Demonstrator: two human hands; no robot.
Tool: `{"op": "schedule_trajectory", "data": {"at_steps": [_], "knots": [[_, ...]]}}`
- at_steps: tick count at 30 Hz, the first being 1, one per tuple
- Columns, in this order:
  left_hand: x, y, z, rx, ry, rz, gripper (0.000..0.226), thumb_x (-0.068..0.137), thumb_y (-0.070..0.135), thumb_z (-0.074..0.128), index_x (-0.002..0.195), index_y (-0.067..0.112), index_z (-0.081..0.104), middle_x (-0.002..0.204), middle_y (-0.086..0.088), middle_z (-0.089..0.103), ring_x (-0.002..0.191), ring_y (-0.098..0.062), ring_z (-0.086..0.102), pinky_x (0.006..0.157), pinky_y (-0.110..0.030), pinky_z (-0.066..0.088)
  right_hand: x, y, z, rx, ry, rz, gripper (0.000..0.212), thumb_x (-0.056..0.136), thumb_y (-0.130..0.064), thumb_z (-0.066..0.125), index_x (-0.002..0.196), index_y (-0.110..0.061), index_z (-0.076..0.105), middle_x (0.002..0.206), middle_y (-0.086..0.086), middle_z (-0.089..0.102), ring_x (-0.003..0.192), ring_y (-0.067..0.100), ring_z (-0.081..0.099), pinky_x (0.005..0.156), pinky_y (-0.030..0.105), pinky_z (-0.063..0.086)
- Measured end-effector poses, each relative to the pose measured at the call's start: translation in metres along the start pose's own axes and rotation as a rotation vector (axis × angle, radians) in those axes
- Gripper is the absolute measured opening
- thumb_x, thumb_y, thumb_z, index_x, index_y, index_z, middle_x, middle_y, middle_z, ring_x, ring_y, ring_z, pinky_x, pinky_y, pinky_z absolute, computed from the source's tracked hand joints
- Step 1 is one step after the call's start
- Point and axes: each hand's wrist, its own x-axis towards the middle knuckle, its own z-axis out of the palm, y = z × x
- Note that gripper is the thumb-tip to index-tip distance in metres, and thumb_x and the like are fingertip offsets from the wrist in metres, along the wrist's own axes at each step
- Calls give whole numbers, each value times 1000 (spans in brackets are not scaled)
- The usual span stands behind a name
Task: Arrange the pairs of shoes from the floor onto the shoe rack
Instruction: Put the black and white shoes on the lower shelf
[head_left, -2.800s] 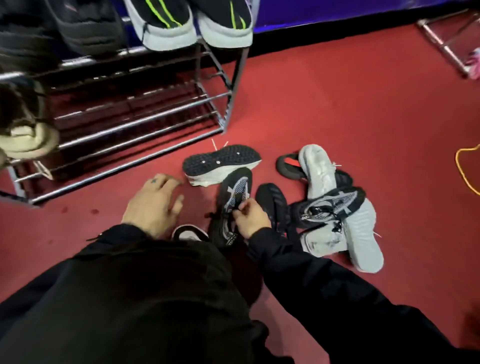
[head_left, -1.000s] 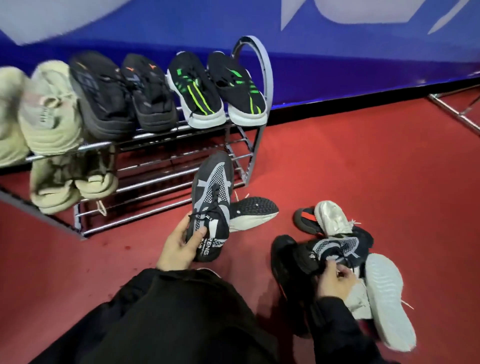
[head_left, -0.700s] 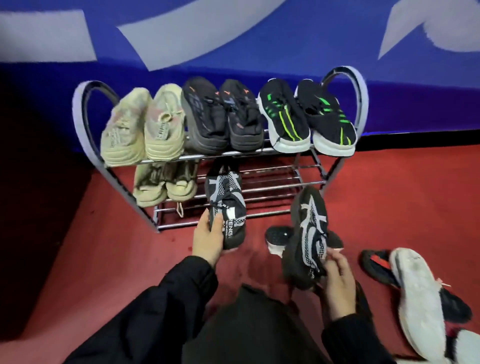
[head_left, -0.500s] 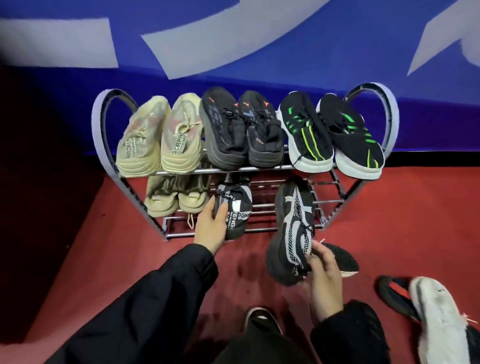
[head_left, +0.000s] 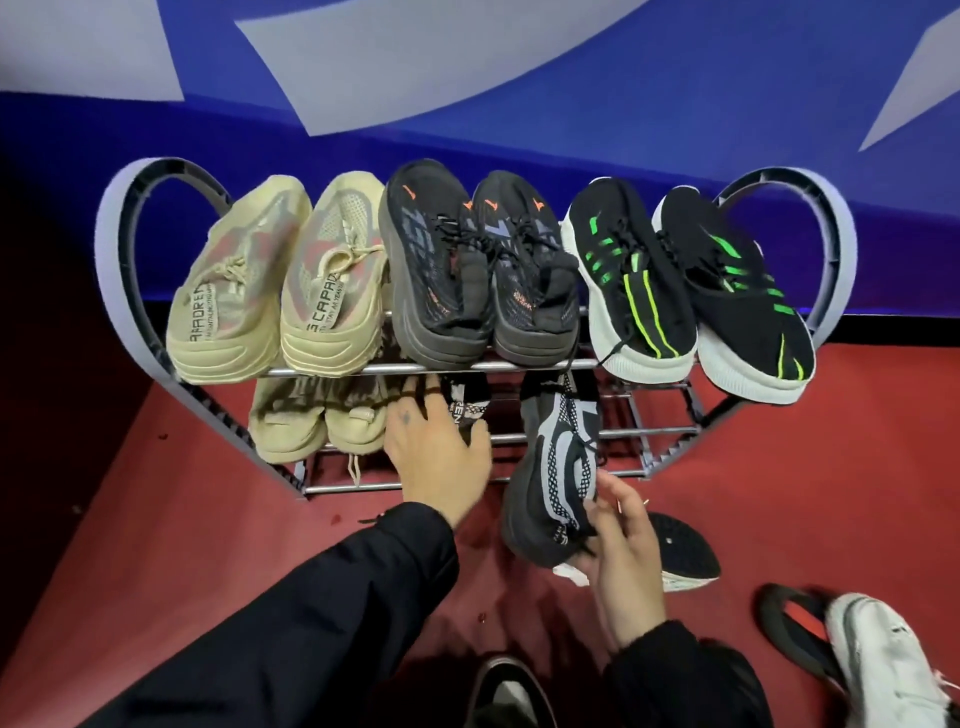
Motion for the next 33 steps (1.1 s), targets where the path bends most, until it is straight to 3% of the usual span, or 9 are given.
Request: {"op": "schedule_trajectory", "data": {"at_steps": [3,6,9,13,15,17,22,26,33], "knots": [[1,-5,0,359,-57,254,51,72,38,68,116,13,57,110,-22,59,107,-43,51,93,-53,41,9,-10,6,-14,-19,-16,28,101,-8,50,123,-22,60,99,3,71,85,17,66,62,31,53],[11,-21,-4,437,-130,327,50,73,33,71,117,13,58,108,-19,63,101,-42,54,86,-49,45,20,-21,15,-49,-29,-37,30,101,-4,50,124,-21,59,87,-5,73,72,7,65,52,19,49],[12,-29,-7,394,-67,336,38,75,27,72,108,11,61,97,-15,63,88,-37,54,81,-46,45,40,-32,31,-82,-32,-68,30,100,-4,50,124,-20,58,89,-2,75,81,15,69,63,29,57],[8,-36,-12,474,2,411,38,84,36,64,115,15,58,103,-10,62,94,-36,52,90,-48,41,77,-35,55,-208,-6,-76,28,99,-12,55,126,-13,51,91,-1,73,78,14,64,70,35,49],[8,-37,-16,479,28,391,42,83,41,67,116,17,57,103,-9,63,97,-36,53,90,-49,41,91,-33,68,-286,-8,-78,23,97,-16,56,116,-6,49,82,5,65,75,17,56,71,39,45],[9,-36,-18,450,10,367,46,80,41,69,117,16,58,103,-10,64,98,-36,53,87,-49,43,100,-30,77,-335,11,-72,17,91,-18,57,106,-12,52,80,11,59,73,23,53,73,43,46],[8,-40,-21,348,-33,372,55,76,32,64,126,13,54,105,-12,62,98,-36,52,87,-48,44,107,-22,83,-553,76,-97,26,94,-20,53,115,-4,57,107,16,67,102,33,60,97,44,47],[9,-45,-21,226,-10,412,48,83,28,68,126,12,54,106,-13,60,101,-37,53,90,-48,46,109,-20,85,-562,90,-110,20,93,-17,53,109,-5,54,87,7,62,92,32,60,91,41,48],[15,-46,-21,340,-16,409,57,85,40,69,135,19,51,103,-12,65,89,-37,56,79,-47,46,112,-22,87,-515,113,-113,21,88,-12,55,107,-5,60,91,9,67,90,31,61,91,41,51]]}}
